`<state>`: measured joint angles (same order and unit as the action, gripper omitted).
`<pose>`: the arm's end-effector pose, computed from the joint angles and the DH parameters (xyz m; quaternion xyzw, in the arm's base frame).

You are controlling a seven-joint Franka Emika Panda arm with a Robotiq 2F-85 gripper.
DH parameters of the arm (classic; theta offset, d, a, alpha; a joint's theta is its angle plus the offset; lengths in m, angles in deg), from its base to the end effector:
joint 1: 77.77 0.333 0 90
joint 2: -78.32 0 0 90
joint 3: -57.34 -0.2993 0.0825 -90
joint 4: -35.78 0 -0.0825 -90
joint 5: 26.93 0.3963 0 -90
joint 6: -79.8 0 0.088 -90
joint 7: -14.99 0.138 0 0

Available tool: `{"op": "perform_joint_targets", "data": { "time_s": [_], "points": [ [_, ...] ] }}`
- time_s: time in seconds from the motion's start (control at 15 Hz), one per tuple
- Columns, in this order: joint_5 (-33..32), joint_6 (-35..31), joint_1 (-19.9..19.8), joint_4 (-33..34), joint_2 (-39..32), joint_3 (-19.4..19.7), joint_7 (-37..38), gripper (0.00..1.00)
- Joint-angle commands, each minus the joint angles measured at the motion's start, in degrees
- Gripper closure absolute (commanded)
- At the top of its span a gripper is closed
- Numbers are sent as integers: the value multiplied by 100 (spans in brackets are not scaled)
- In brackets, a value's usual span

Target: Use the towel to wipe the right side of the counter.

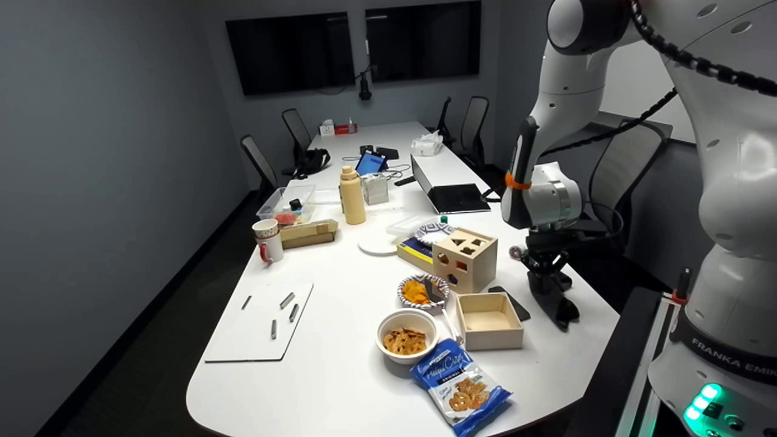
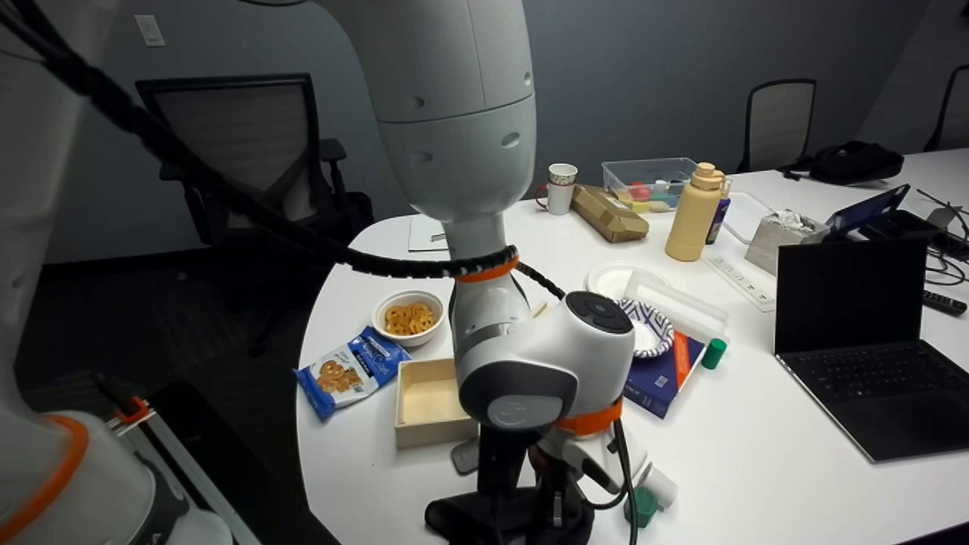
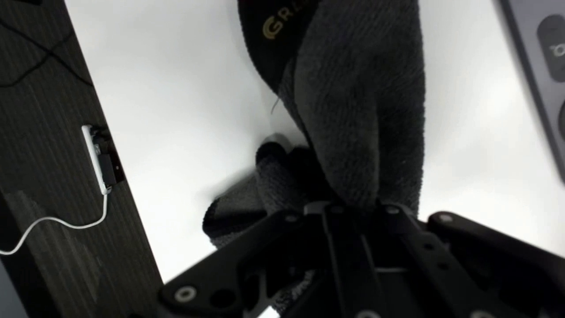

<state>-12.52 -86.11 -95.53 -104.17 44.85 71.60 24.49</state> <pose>0.3484 -0.2641 0.0153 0.8897 -0.4518 -0.0563 0.0347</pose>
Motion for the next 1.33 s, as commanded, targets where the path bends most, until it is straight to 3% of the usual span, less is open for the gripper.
{"op": "perform_joint_targets", "data": {
  "time_s": [0.0, 0.13, 0.4, 0.53, 0.6, 0.67, 0.8, 1.0, 1.27],
  "points": [
    [-151, -377, 270, -977, 1136, -10, -170, 98],
    [-425, -466, 798, -1343, 1620, 347, 8, 98],
    [-1980, 23, 2442, -1802, 2477, 1752, 527, 98],
    [-2681, 371, 2821, -1840, 2848, 1905, 521, 98],
    [-2860, 539, 2923, -1866, 3031, 1817, 471, 98],
    [-3173, 659, 2545, -1875, 3211, 1287, 532, 98],
    [-3225, 875, 2365, -1952, 3530, 639, 296, 98],
    [-2553, 1135, 2281, -1836, 3663, -351, -407, 98],
    [-1397, 1356, 2463, -1742, 3542, -1245, -1601, 98]
  ]
}}
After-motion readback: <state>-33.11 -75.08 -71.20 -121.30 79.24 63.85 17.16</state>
